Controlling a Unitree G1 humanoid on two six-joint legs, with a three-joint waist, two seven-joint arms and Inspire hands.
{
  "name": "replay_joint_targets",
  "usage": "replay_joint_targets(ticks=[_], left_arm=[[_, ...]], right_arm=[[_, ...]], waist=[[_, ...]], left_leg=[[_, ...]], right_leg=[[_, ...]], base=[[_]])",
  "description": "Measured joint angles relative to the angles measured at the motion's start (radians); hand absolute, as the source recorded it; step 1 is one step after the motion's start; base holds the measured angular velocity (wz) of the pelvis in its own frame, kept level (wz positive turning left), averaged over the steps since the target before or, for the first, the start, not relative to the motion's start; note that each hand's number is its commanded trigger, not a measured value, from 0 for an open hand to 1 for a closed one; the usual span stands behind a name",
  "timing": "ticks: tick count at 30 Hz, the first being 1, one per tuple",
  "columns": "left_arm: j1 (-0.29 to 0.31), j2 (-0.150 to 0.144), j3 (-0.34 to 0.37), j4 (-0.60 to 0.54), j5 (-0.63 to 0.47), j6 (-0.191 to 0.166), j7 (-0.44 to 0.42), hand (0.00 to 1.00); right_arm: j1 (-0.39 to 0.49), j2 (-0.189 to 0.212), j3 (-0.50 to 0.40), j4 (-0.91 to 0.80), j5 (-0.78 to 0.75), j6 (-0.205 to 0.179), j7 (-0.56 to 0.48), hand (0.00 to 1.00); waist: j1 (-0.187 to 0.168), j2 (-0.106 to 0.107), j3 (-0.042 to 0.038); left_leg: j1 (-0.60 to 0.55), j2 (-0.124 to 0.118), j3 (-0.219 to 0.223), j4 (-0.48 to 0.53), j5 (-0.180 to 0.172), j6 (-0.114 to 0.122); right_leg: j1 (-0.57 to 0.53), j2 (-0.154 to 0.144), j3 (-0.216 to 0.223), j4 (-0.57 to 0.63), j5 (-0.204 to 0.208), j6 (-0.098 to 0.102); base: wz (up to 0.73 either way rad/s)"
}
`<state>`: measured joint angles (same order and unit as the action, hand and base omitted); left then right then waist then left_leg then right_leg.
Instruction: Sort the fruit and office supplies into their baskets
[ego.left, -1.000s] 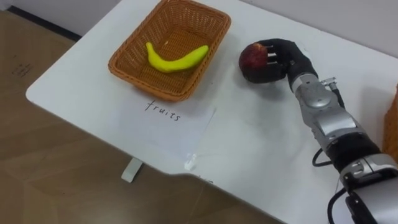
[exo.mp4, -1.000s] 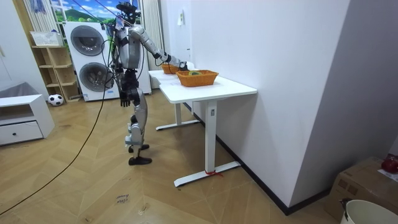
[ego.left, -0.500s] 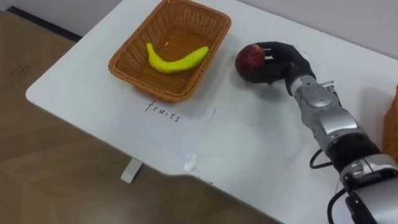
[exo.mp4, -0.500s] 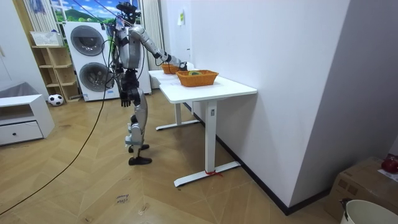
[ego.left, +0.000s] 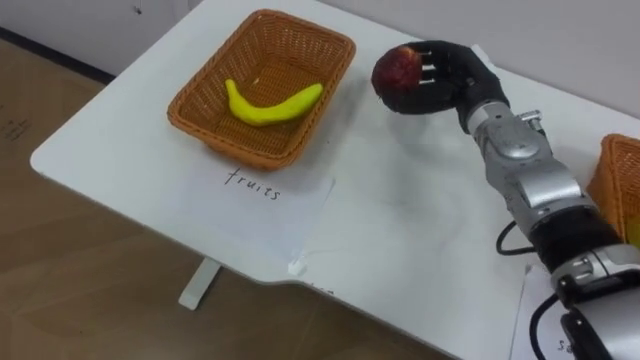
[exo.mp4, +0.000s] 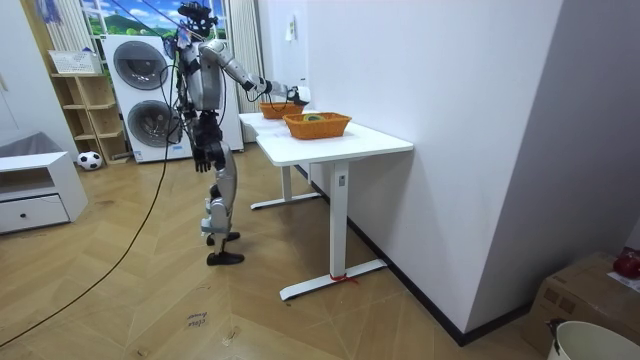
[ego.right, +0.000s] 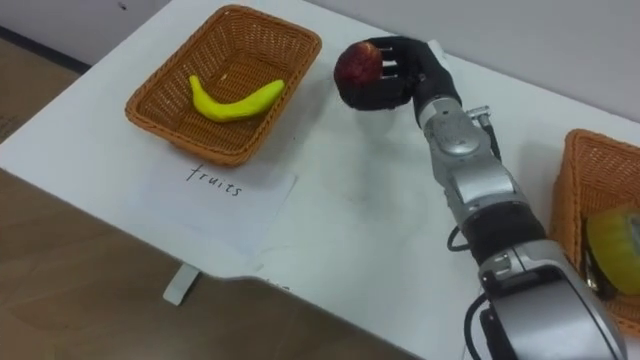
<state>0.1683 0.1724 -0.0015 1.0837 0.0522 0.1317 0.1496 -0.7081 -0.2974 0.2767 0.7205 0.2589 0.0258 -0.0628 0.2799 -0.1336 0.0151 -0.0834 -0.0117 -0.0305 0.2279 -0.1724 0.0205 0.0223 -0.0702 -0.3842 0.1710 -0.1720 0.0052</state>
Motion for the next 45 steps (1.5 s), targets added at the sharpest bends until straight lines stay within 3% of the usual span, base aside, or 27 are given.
replay_joint_targets(ticks=[11, 20, 24, 28, 30, 34, 45], left_arm=[[0.023, 0.003, 0.0, -0.013, 0.008, 0.003, -0.002, 0.0], [0.047, -0.001, 0.011, -0.022, 0.029, 0.018, -0.004, 0.0], [0.054, -0.004, 0.021, -0.018, 0.029, 0.021, -0.007, 0.0], [0.062, -0.004, 0.03, -0.012, 0.029, 0.022, -0.014, 0.0], [0.065, -0.004, 0.033, -0.005, 0.029, 0.03, -0.021, 0.0], [0.067, -0.004, 0.036, -0.005, 0.03, 0.042, -0.035, 0.0], [0.07, -0.002, 0.035, -0.008, 0.03, 0.045, -0.046, 0.0]], right_arm=[[0.0, 0.0, 0.006, -0.077, 0.019, 0.001, -0.01, 1.0], [0.0, 0.014, 0.009, -0.107, 0.005, 0.011, -0.016, 1.0], [0.0, 0.015, 0.013, -0.107, 0.0, 0.02, -0.03, 1.0], [0.0, 0.015, 0.014, -0.107, -0.003, 0.02, -0.033, 1.0], [0.0, 0.018, 0.017, -0.108, -0.003, 0.02, -0.033, 1.0], [0.0, 0.03, 0.018, -0.11, -0.023, 0.027, -0.031, 1.0], [0.0, 0.036, 0.02, -0.117, -0.027, 0.041, -0.032, 1.0]], waist=[[0.006, -0.001, -0.0022], [0.048, -0.007, -0.0057], [0.063, -0.022, -0.0065], [0.077, -0.034, -0.0021], [0.084, -0.032, 0.0036], [0.088, -0.028, 0.0074], [0.09, -0.029, 0.0062]], left_leg=[[0.028, 0.0, 0.001, -0.008, 0.0, 0.0], [0.045, -0.002, -0.003, -0.023, 0.0, 0.0], [0.048, -0.002, -0.019, -0.021, 0.0, 0.0], [0.049, -0.005, -0.029, -0.021, 0.0, 0.0], [0.057, -0.005, -0.031, -0.023, 0.0, 0.0], [0.057, -0.005, -0.035, -0.025, 0.0, 0.0], [0.042, -0.005, -0.036, -0.021, 0.0, 0.0]], right_leg=[[0.025, 0.001, -0.003, -0.002, 0.0, 0.0], [0.039, 0.0, -0.034, -0.002, 0.0, 0.0], [0.048, -0.002, -0.042, -0.002, -0.002, 0.004], [0.054, -0.004, -0.057, -0.002, -0.002, 0.004], [0.062, -0.005, -0.058, -0.002, -0.003, 0.004], [0.063, -0.004, -0.06, -0.002, -0.003, 0.005], [0.049, -0.002, -0.058, -0.002, -0.003, 0.005]], base=[[0.0], [0.0], [0.12], [0.09], [0.0], [0.0], [0.0]])
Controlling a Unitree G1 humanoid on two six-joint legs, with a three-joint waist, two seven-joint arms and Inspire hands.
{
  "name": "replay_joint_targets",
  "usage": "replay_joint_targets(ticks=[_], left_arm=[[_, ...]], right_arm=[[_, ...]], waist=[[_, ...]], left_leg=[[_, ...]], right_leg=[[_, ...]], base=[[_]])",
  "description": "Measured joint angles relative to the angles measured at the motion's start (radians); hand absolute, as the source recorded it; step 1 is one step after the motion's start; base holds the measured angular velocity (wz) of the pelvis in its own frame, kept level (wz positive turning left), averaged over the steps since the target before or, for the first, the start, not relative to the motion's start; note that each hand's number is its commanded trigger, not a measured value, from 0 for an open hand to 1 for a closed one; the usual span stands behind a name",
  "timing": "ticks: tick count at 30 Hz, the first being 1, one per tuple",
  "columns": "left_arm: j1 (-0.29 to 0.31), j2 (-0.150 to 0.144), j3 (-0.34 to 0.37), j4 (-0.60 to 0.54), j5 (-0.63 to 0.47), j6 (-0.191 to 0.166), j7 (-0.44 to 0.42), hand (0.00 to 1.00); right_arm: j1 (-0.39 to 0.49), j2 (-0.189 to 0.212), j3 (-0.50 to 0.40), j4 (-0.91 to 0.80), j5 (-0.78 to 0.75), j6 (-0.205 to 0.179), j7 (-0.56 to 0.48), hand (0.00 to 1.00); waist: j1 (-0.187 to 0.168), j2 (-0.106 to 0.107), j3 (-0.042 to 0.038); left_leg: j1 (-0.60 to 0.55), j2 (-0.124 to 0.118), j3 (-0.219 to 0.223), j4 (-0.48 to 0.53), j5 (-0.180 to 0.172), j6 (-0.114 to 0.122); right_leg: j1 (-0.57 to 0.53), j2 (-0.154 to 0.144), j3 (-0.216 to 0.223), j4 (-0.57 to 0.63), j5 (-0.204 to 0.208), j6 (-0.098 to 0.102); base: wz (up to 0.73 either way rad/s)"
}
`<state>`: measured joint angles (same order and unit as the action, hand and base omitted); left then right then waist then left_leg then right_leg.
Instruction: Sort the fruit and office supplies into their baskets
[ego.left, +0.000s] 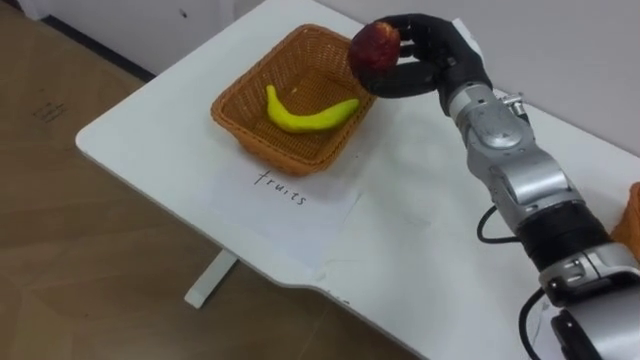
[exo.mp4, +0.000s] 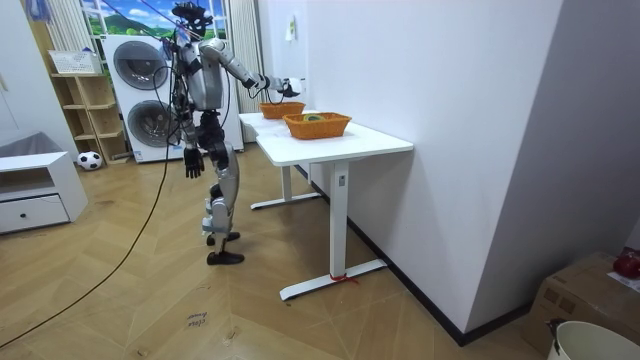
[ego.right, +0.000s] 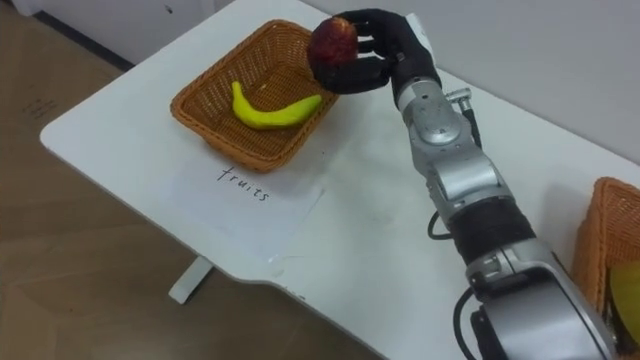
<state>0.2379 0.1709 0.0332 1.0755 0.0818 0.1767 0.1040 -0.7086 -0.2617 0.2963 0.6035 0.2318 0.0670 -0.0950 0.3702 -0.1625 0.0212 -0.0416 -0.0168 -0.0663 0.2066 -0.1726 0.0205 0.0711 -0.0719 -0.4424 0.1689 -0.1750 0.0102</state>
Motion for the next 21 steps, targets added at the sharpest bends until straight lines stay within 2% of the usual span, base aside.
replay_joint_targets(ticks=[13, 18, 20, 21], left_arm=[[0.0, 0.008, 0.001, -0.037, 0.018, -0.001, 0.002, 0.0], [0.003, 0.008, -0.001, -0.039, 0.018, -0.002, 0.002, 0.0], [0.005, 0.008, -0.001, -0.041, 0.018, -0.002, 0.002, 0.0], [0.007, 0.008, -0.001, -0.044, 0.018, -0.002, 0.002, 0.0]], right_arm=[[0.0, 0.01, 0.113, 0.008, -0.005, 0.001, -0.016, 1.0], [0.0, 0.012, 0.12, 0.012, -0.004, 0.001, -0.012, 1.0], [0.0, 0.012, 0.12, 0.014, -0.004, 0.001, -0.012, 0.94], [0.0, 0.012, 0.12, 0.015, -0.003, 0.001, -0.012, 0.87]], waist=[[0.022, -0.003, -0.0014], [0.023, -0.007, -0.0009], [0.023, -0.007, -0.0005], [0.023, -0.007, -0.0004]], left_leg=[[0.0, 0.0, -0.004, 0.0, 0.0, 0.0], [-0.001, 0.0, -0.003, 0.0, 0.0, 0.0], [-0.001, 0.0, -0.001, 0.0, 0.0, 0.0], [-0.001, 0.0, -0.001, 0.0, 0.0, 0.0]], right_leg=[[0.001, -0.001, -0.002, 0.0, 0.0, 0.0], [0.0, -0.001, -0.002, 0.0, 0.0, 0.0], [0.0, 0.0, -0.002, 0.0, 0.0, 0.0], [0.0, 0.0, -0.001, 0.0, 0.0, 0.0]], base=[[0.0], [0.0], [0.0], [0.0]])
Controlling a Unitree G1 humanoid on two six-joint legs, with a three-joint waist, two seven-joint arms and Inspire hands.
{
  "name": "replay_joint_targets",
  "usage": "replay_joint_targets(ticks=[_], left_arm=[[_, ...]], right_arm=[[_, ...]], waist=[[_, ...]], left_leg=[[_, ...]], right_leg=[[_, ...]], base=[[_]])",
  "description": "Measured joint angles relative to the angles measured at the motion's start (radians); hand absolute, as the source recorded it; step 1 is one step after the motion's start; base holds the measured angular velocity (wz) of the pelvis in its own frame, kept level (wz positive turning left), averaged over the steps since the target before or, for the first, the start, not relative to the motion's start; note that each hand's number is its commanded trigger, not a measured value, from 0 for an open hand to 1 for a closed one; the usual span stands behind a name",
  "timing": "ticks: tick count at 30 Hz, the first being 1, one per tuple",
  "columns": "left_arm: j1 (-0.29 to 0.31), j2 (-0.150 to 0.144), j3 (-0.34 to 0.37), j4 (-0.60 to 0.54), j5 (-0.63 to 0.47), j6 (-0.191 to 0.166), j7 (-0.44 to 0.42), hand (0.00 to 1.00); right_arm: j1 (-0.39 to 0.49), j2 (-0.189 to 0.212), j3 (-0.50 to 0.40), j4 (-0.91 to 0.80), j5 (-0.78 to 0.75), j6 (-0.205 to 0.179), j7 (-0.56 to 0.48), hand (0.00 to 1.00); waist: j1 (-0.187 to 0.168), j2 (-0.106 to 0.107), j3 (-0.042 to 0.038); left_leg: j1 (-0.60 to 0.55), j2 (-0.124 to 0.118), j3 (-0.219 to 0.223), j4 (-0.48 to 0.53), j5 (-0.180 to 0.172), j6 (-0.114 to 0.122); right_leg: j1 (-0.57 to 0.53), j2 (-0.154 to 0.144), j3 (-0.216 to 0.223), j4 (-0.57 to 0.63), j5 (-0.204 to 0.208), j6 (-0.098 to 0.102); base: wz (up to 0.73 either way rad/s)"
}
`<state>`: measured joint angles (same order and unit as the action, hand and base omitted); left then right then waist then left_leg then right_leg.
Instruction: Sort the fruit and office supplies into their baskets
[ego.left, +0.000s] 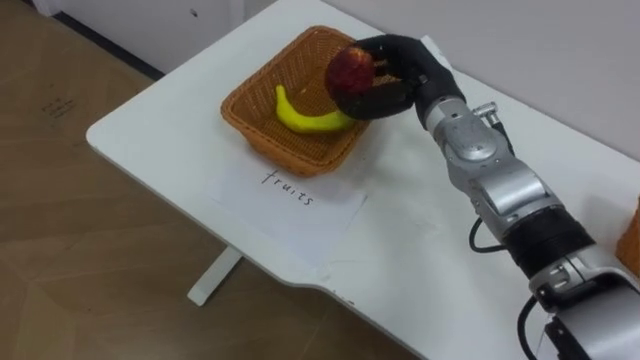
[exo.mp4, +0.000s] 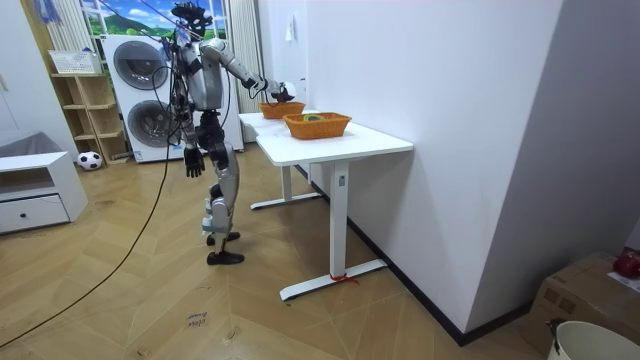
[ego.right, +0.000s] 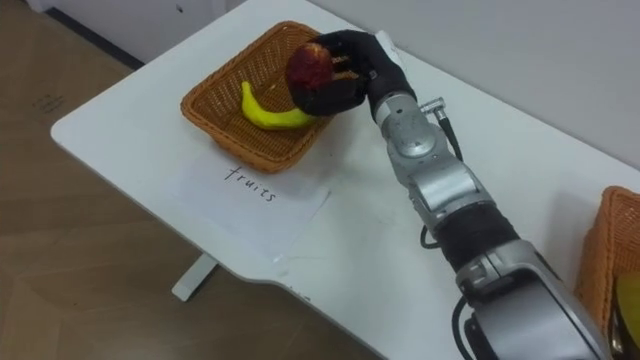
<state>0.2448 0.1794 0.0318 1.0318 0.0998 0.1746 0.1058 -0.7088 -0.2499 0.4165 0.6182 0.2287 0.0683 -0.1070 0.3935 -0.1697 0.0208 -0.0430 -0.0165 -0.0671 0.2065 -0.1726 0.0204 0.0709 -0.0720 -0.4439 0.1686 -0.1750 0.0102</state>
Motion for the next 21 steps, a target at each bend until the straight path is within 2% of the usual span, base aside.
replay_joint_targets(ticks=[1, 3, 5, 6, 10, 21], left_arm=[[0.0, 0.0, 0.0, -0.001, 0.0, 0.0, 0.0, 0.0], [0.0, 0.002, 0.0, -0.004, 0.001, -0.001, 0.0, 0.0], [0.0, 0.003, -0.001, -0.006, 0.001, -0.001, -0.001, 0.0], [0.002, 0.004, -0.001, -0.014, 0.001, -0.001, -0.002, 0.0], [0.002, 0.004, -0.001, -0.033, 0.001, -0.001, -0.009, 0.0], [0.003, 0.007, 0.0, -0.032, 0.0, -0.002, -0.015, 0.0]], right_arm=[[0.0, 0.0, 0.0, 0.001, 0.002, 0.0, 0.001, 0.78], [0.0, 0.0, 0.003, 0.001, 0.007, 0.0, 0.001, 0.26], [0.0, 0.0, 0.008, 0.005, 0.008, 0.0, 0.004, 0.05], [0.0, 0.0, 0.008, 0.008, 0.007, 0.0, 0.009, 0.01], [0.0, 0.001, 0.009, 0.015, 0.006, 0.012, 0.024, 0.0], [0.0, 0.002, 0.023, 0.016, 0.006, 0.018, 0.036, 0.0]], waist=[[0.001, 0.0, 0.0001], [0.004, -0.001, 0.0006], [0.008, -0.003, 0.0018], [0.013, -0.005, 0.0029], [0.026, -0.01, 0.004], [0.027, -0.014, 0.0063]], left_leg=[[0.0, 0.001, 0.001, 0.0, 0.0, 0.0], [-0.001, 0.001, 0.0, -0.001, 0.0, 0.0], [-0.001, 0.001, -0.001, -0.002, 0.0, 0.0], [-0.003, 0.001, -0.001, -0.002, 0.0, 0.0], [-0.01, 0.0, -0.005, -0.002, 0.0, 0.0], [-0.012, -0.005, -0.016, -0.001, 0.0, 0.0]], right_leg=[[-0.001, 0.0, 0.0, 0.0, 0.0, 0.0], [-0.002, 0.001, 0.001, 0.0, 0.0, 0.0], [-0.002, 0.003, 0.002, 0.0, 0.0, 0.0], [-0.004, 0.003, 0.002, 0.0, 0.0, 0.0], [-0.007, 0.003, 0.001, -0.001, 0.0, 0.0], [-0.006, 0.002, 0.008, -0.003, 0.0, 0.0]], base=[[0.0], [0.0], [0.0], [0.0], [0.06], [0.03]])
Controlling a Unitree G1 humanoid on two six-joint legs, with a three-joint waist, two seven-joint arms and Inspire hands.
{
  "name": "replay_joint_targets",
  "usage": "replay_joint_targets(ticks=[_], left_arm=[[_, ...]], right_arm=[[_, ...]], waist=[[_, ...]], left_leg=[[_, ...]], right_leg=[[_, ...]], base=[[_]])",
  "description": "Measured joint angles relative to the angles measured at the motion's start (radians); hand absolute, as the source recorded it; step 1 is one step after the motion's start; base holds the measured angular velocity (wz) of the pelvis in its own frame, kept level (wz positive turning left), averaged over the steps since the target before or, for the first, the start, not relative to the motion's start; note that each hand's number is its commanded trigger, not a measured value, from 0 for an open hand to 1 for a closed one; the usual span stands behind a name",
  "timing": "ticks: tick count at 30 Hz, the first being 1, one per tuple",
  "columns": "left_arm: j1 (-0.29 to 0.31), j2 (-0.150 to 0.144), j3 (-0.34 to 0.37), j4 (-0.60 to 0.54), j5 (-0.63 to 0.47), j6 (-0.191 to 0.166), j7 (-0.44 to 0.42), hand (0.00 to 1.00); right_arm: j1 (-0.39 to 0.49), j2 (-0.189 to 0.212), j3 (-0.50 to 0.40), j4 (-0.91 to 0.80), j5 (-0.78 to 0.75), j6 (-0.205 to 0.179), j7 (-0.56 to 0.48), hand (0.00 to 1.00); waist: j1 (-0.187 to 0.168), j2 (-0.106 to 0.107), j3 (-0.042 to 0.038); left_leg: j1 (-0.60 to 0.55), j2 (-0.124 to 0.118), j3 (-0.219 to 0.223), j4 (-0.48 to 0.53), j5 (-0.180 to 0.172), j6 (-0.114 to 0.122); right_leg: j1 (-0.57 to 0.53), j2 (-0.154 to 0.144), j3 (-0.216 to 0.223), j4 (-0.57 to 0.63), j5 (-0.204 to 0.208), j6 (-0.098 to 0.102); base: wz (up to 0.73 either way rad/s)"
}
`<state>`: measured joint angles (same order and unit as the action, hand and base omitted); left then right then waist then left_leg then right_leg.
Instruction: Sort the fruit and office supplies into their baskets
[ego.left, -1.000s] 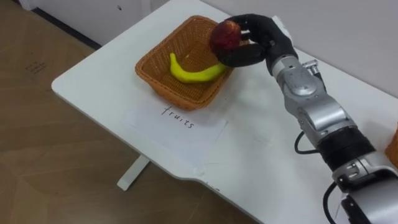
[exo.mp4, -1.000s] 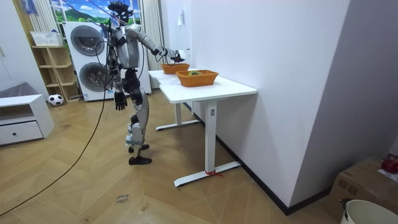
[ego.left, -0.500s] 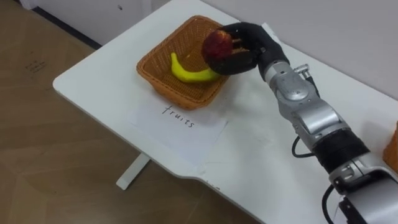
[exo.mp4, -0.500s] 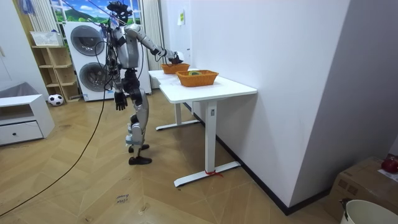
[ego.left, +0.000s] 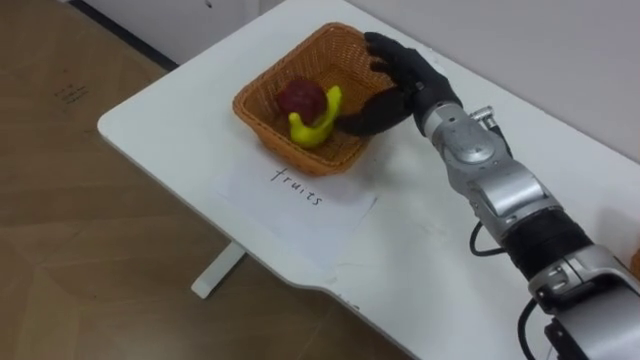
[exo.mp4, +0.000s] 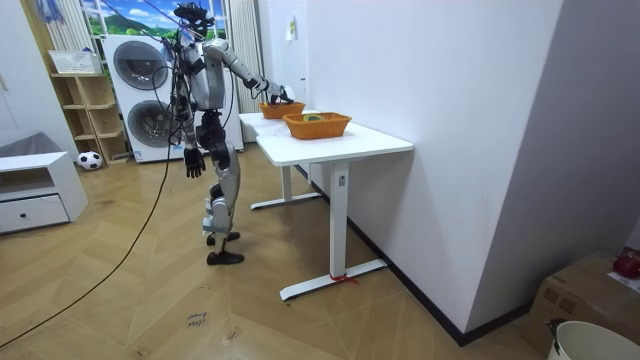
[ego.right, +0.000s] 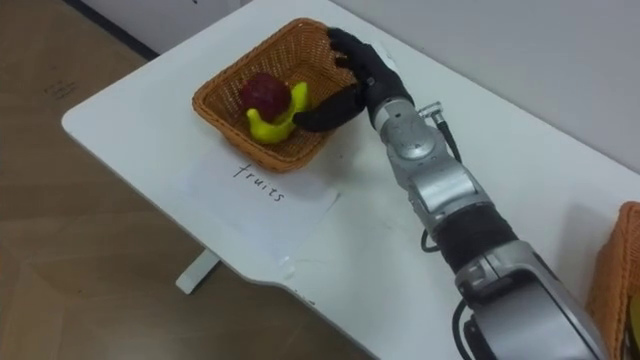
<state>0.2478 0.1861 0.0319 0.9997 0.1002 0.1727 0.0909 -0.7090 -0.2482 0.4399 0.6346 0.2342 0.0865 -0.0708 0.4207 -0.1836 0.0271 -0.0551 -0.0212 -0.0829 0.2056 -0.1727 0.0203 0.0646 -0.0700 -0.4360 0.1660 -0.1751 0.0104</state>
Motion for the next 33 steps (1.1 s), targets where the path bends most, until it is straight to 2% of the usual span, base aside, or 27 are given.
replay_joint_targets(ticks=[13, 33], left_arm=[[0.0, 0.001, 0.0, 0.0, 0.0, -0.006, -0.01, 0.0], [-0.001, 0.003, 0.004, -0.007, -0.001, -0.007, -0.014, 0.0]], right_arm=[[0.0, 0.0, 0.008, 0.0, -0.002, 0.0, 0.009, 0.0], [0.0, 0.0, 0.008, -0.001, -0.006, -0.002, 0.001, 0.0]], waist=[[0.001, 0.002, 0.0014], [-0.002, -0.003, 0.0025]], left_leg=[[0.0, -0.002, 0.001, 0.0, 0.0, 0.0], [-0.004, -0.006, 0.003, 0.0, 0.0, 0.0]], right_leg=[[-0.001, 0.002, 0.019, -0.001, 0.0, 0.0], [0.001, 0.002, 0.02, -0.016, 0.0, 0.0]], base=[[0.0], [0.0]])
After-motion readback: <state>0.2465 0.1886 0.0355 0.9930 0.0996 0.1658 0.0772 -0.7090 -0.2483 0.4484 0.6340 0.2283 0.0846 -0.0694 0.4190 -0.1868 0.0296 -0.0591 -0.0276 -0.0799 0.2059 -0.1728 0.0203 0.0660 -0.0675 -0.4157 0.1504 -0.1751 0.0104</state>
